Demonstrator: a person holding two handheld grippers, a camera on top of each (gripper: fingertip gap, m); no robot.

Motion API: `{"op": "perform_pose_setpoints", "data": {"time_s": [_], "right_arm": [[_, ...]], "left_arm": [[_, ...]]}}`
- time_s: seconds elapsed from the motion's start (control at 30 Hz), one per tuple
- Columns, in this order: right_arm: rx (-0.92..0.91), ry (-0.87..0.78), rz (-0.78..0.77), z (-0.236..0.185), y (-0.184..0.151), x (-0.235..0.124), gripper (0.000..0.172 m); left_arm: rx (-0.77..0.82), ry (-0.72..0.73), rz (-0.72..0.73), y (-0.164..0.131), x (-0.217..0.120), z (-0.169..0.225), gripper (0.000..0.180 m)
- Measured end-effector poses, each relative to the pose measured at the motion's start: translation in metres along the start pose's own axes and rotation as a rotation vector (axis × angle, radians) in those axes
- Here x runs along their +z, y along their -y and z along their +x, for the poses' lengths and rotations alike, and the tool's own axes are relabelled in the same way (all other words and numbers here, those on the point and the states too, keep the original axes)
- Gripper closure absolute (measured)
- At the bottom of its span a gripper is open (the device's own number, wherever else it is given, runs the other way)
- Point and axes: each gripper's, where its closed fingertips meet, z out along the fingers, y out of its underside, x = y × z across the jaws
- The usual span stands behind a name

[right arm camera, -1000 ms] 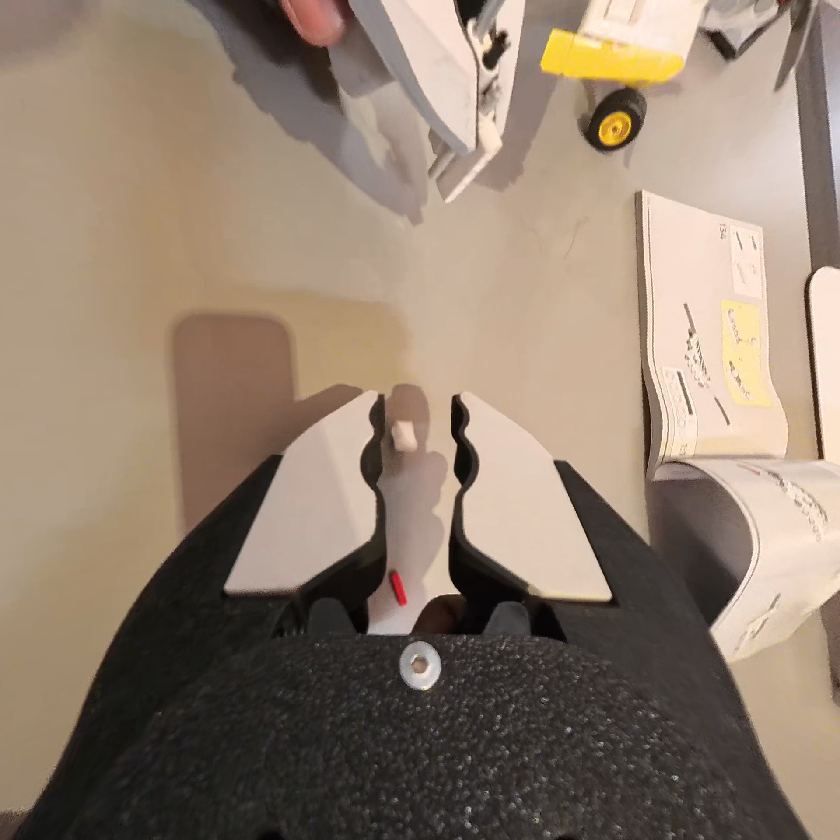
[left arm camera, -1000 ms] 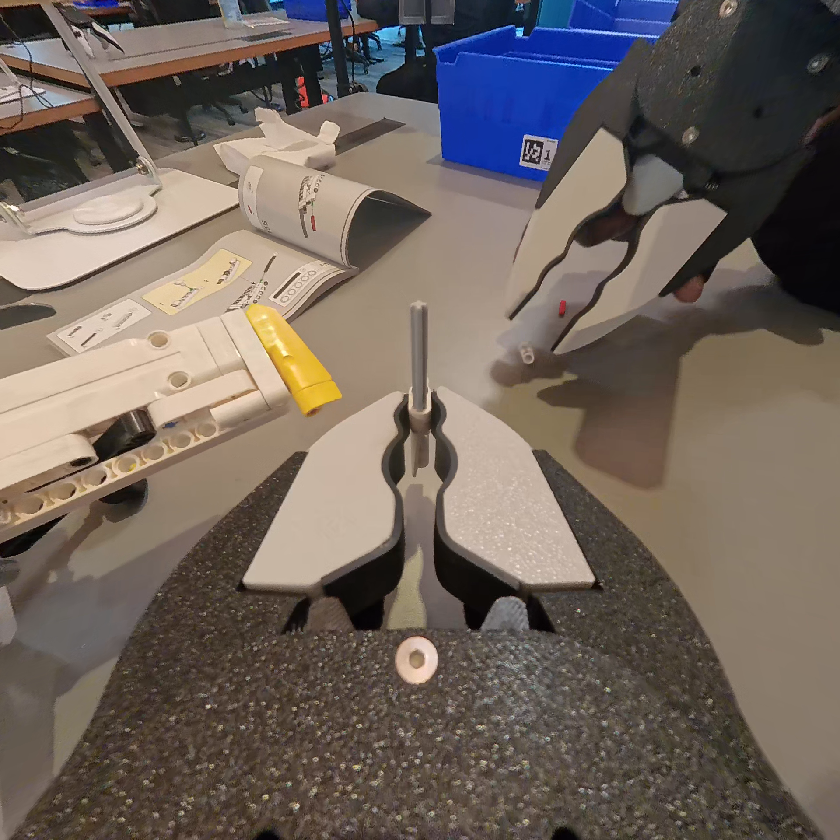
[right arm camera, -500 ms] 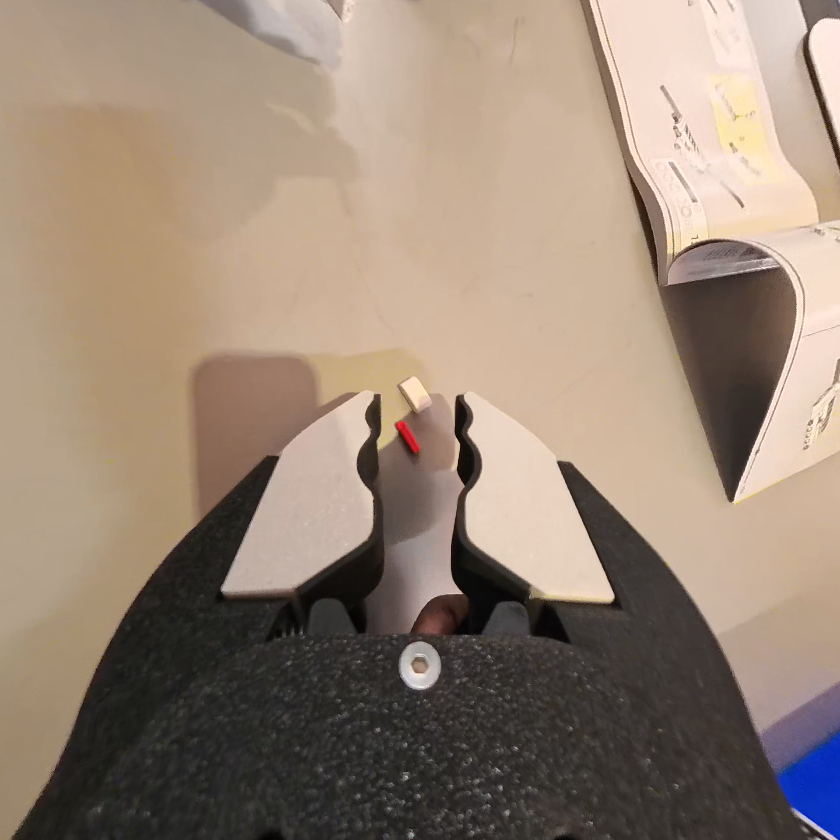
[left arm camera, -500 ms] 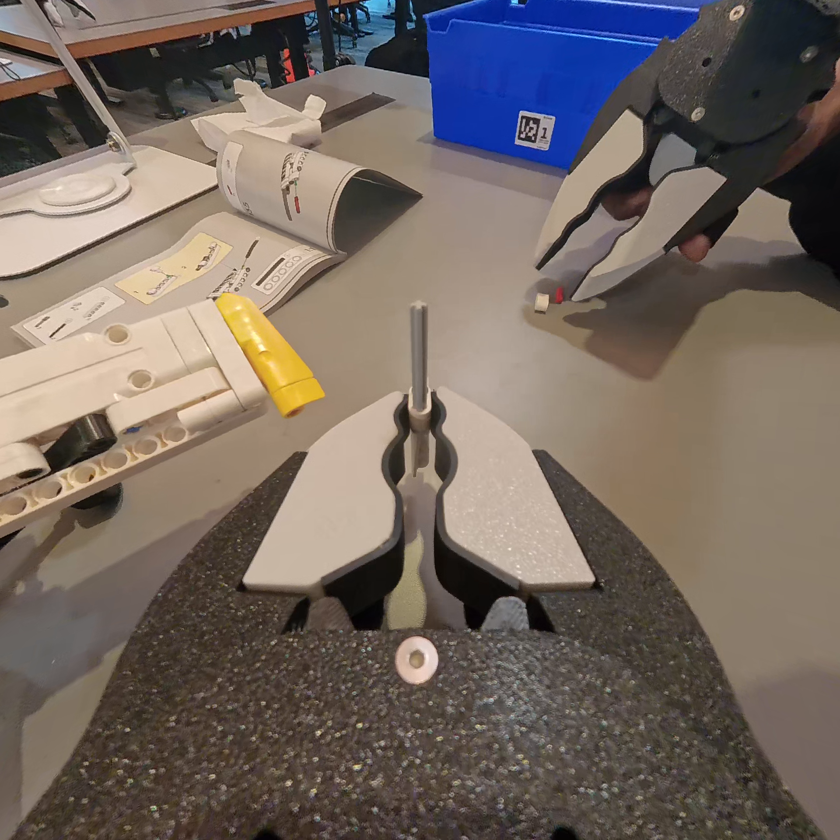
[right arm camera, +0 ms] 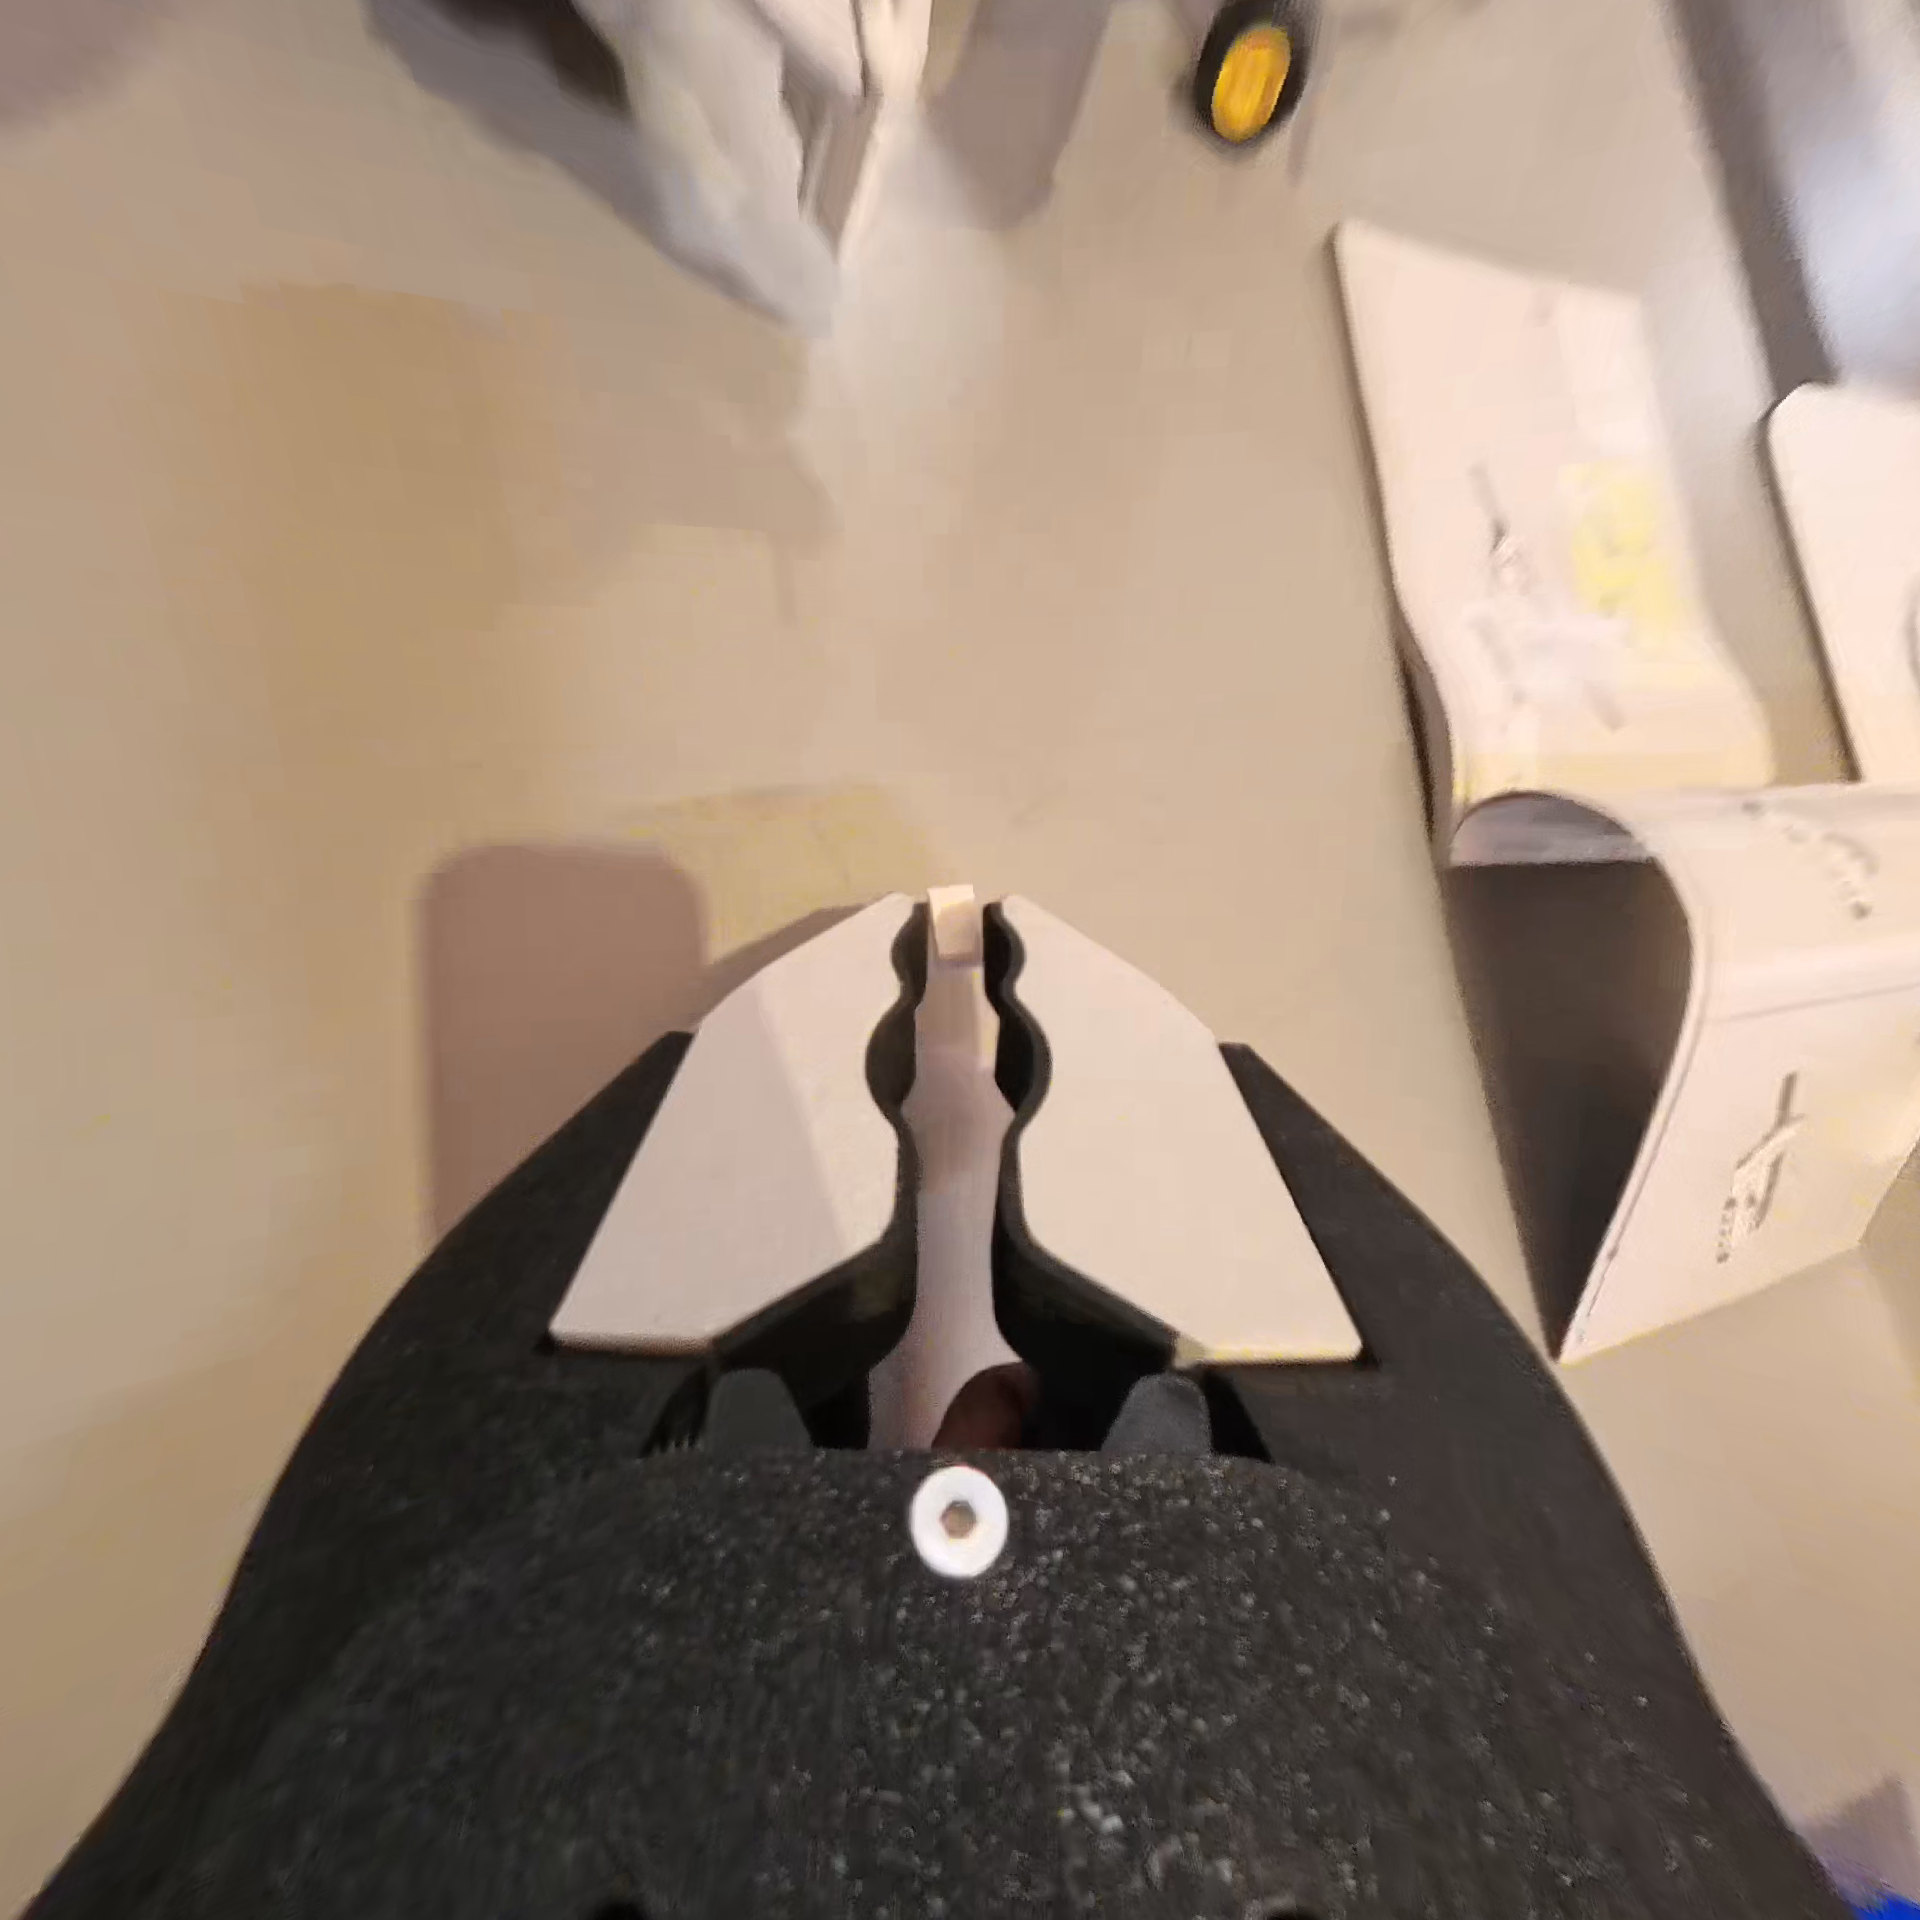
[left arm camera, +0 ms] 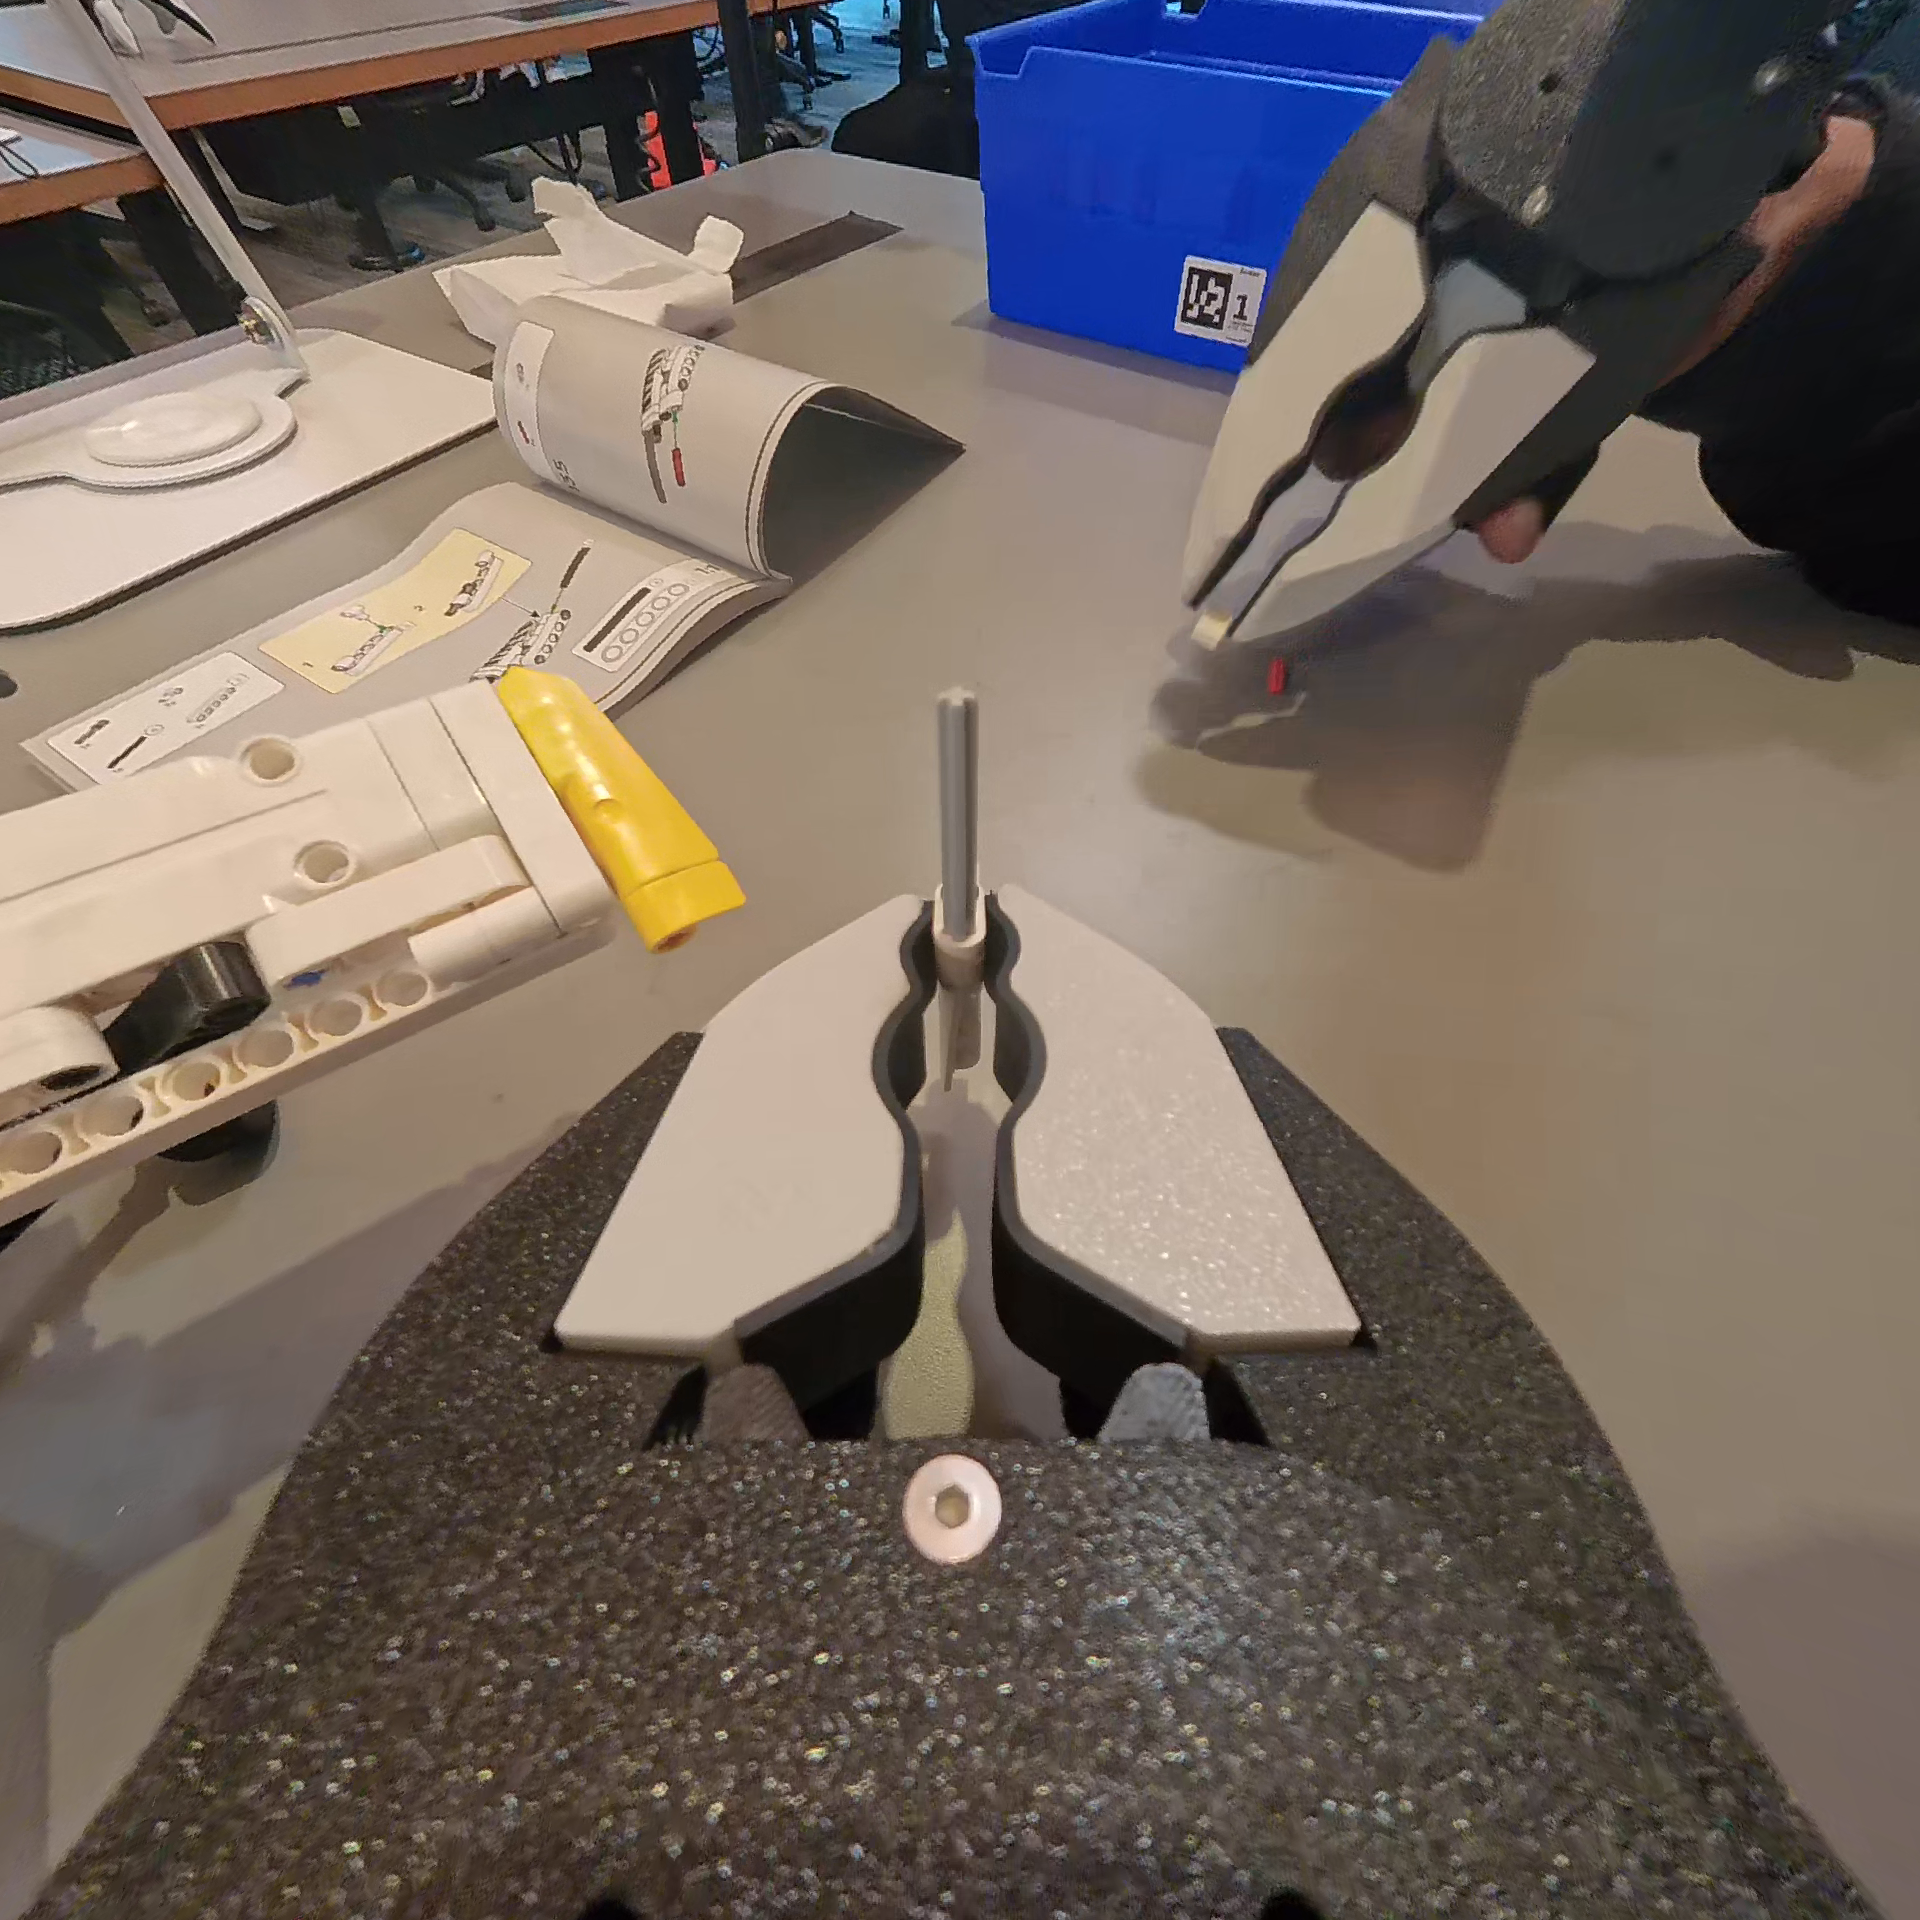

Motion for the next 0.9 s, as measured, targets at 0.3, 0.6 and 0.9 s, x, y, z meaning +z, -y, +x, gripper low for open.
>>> {"op": "perform_pose_setpoints", "data": {"time_s": [0.3,0.6,0.9], "right_arm": [[0.025,0.001,0.019,-0.004,-0.003,-0.003,0.147],[0.010,0.003,-0.017,-0.004,-0.008,0.004,0.147],[0.038,0.017,-0.072,0.001,-0.018,0.014,0.147]], "left_arm": [[0.006,-0.007,-0.010,-0.001,0.001,0.001,0.173],[0.003,-0.009,-0.013,-0.001,0.001,0.002,0.173],[0.009,-0.014,-0.015,-0.002,0.002,0.003,0.173]]}}
